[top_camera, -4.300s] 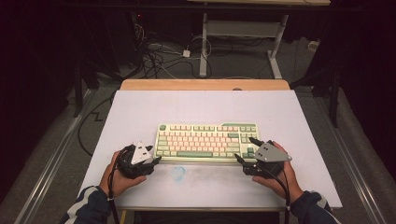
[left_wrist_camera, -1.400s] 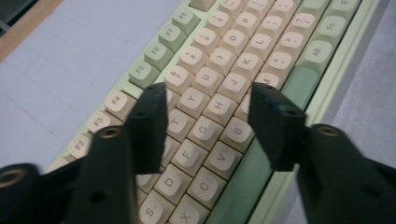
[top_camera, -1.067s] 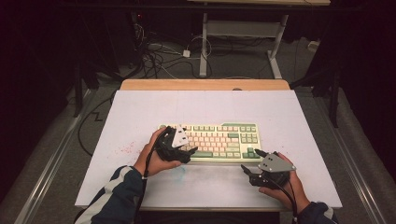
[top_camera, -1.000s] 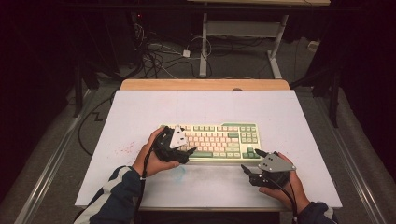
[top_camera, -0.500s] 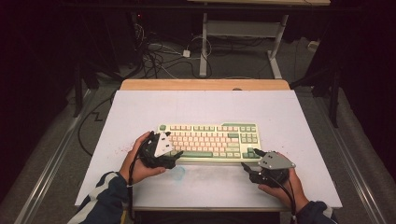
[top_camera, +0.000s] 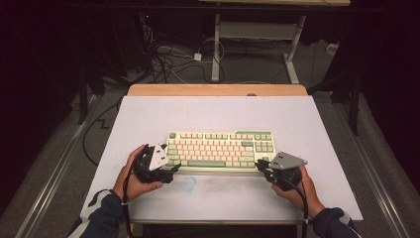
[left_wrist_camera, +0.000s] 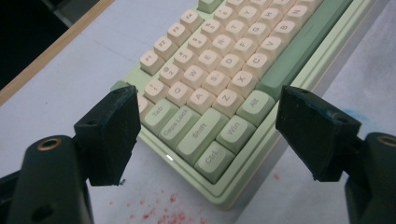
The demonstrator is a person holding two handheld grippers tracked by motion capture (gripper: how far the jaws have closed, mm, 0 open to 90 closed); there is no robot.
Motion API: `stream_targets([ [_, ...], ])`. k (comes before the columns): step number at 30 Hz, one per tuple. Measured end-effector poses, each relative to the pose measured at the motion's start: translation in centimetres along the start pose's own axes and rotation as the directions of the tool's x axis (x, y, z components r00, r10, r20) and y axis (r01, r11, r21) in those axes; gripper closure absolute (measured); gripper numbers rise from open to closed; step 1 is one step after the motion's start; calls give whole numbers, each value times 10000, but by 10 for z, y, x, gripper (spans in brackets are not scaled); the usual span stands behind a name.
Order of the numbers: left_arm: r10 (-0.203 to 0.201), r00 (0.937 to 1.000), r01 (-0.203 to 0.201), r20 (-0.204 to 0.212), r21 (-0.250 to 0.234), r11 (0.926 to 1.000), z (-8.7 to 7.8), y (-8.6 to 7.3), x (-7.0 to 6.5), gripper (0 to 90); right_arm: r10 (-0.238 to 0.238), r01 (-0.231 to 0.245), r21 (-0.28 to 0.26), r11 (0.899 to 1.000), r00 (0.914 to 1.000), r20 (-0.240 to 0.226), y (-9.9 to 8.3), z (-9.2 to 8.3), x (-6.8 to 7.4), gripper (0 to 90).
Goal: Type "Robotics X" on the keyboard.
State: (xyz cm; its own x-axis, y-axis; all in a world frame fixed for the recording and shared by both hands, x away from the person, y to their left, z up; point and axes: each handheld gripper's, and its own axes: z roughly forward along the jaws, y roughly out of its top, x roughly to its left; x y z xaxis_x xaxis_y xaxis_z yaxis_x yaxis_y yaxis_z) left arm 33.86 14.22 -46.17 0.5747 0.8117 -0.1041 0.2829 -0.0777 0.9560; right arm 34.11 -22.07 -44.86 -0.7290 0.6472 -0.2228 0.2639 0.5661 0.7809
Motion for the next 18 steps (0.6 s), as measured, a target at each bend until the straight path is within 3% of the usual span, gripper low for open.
stream_targets([
  [4, -67, 9999, 68, -79, 142, 9999, -6, -6, 0, 210, -147, 149, 112, 9998, 9997, -190, 9, 8, -1, 900],
  [18, -333, 9994, 336, -55, 608, 9976, -20, -24, -5, 203, -216, 228, 145, 9996, 9969, -761, 56, 51, -12, 900],
])
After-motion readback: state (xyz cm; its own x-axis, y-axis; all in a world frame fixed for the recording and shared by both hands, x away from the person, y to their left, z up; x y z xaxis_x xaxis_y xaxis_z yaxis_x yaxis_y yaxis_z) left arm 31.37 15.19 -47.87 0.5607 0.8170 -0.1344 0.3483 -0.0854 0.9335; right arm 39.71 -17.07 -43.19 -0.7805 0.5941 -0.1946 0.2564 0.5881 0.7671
